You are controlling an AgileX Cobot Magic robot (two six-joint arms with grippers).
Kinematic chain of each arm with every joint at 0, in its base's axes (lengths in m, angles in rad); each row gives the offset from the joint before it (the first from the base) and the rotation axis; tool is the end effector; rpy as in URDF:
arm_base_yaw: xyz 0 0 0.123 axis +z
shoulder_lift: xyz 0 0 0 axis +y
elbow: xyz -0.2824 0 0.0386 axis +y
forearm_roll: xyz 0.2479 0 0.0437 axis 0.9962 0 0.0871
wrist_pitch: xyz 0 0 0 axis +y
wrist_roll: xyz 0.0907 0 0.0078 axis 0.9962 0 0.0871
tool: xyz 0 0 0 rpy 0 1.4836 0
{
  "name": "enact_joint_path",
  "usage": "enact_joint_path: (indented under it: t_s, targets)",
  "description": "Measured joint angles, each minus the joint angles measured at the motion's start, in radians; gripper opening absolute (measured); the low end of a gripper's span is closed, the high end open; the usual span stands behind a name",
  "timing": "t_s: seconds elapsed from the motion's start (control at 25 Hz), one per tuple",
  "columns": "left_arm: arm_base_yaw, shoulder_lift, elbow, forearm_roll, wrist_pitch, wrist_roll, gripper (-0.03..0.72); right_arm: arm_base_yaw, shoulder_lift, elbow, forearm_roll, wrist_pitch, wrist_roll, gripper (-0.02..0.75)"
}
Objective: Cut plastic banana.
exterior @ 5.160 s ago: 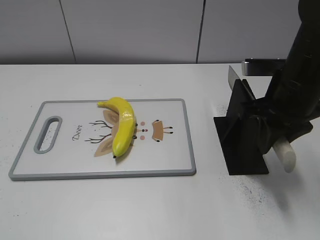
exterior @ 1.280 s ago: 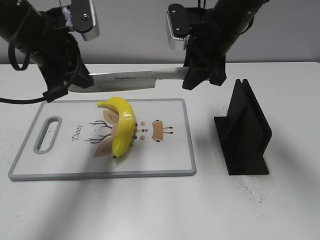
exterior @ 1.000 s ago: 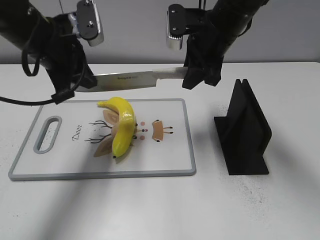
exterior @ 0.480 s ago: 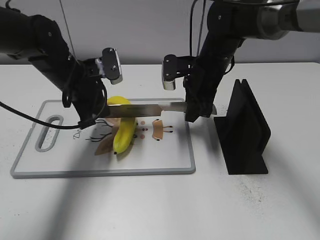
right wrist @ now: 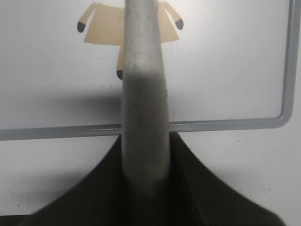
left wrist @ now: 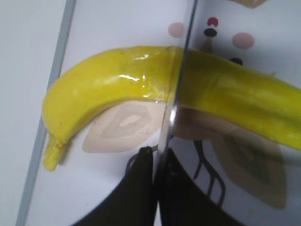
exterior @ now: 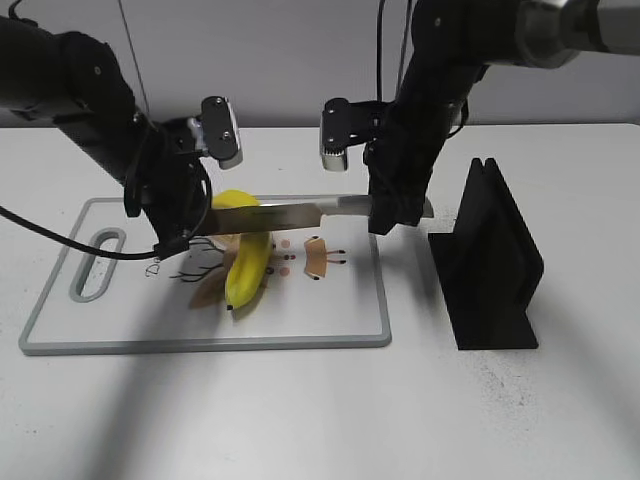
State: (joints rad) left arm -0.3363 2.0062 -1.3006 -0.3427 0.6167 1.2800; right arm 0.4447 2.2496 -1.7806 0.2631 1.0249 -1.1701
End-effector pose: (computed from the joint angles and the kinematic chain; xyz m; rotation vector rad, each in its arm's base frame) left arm 0.3744 -0.1497 0.1518 1.7292 2.1184 -0.0907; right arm 0.4101 0.2179 0.1581 -1.9701 2.1229 0.2366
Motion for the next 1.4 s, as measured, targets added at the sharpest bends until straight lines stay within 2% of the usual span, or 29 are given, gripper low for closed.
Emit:
enact_joint_path:
  t_s: [0.2,0.68,0.8,0.92,0.96,1.0,1.04,1.08,1.2,1.4]
  targets:
    - [-0.001,-0.068,0.014,0.000,0.109,-0.016,-0.007,0.012,-0.073,0.000,0.002,0.076,0.001,0.169]
    - [-0.007,-0.263,0.014,0.032,0.097,-0.017,-0.002,0.014,-0.239,-0.006,-0.004,0.082,0.002,0.165]
    - [-0.007,-0.271,0.014,0.033,0.097,-0.022,0.081,0.014,-0.240,-0.009,-0.003,0.099,0.010,0.162]
    - [0.002,-0.272,0.014,0.031,0.110,-0.036,0.299,0.011,-0.241,-0.014,-0.021,0.143,0.027,0.161]
    - [0.003,-0.273,0.014,0.022,0.117,-0.037,0.415,0.009,-0.241,-0.019,-0.028,0.152,0.031,0.161]
    - [0.003,-0.273,0.014,0.006,0.120,-0.038,0.494,0.007,-0.241,-0.023,-0.030,0.156,0.031,0.161]
    - [0.003,-0.276,0.014,-0.009,0.123,-0.039,0.569,0.007,-0.241,-0.030,-0.032,0.157,0.031,0.161]
    - [0.003,-0.280,0.014,-0.022,0.124,-0.039,0.607,0.007,-0.241,-0.037,-0.032,0.159,0.032,0.161]
    - [0.003,-0.311,0.014,-0.038,0.125,-0.040,0.635,0.007,-0.241,-0.065,-0.033,0.178,0.033,0.161]
    - [0.024,-0.397,0.014,-0.042,0.083,-0.076,0.632,0.007,-0.241,-0.122,-0.037,0.187,0.053,0.160]
